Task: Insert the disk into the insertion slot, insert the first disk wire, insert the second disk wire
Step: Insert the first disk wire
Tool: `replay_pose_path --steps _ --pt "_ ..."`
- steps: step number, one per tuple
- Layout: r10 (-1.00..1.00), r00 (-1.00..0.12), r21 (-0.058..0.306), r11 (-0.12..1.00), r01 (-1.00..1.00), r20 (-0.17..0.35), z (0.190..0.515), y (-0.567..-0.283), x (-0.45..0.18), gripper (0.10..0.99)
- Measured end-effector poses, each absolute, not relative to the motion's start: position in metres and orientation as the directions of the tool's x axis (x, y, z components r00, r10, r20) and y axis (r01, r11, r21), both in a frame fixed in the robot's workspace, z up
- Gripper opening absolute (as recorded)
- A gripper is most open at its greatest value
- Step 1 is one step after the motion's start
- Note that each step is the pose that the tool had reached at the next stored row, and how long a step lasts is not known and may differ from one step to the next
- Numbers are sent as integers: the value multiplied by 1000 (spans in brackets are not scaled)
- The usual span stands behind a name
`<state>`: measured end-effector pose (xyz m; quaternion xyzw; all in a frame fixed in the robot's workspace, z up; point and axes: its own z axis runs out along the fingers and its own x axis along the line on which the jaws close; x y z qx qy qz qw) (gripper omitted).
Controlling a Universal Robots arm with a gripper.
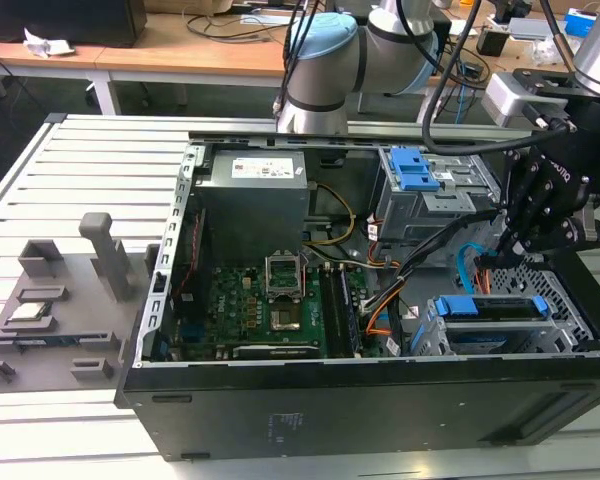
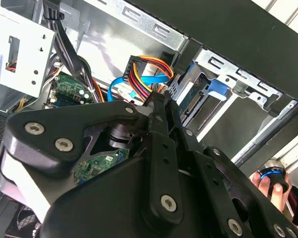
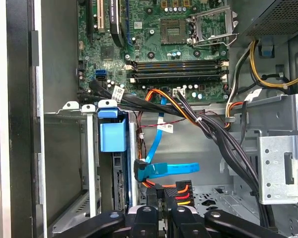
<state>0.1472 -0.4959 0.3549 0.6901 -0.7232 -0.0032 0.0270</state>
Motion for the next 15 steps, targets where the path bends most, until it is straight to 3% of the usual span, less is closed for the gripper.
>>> replay_pose_path --steps 15 --pt "-998 -46 42 47 -998 35 354 -501 147 169"
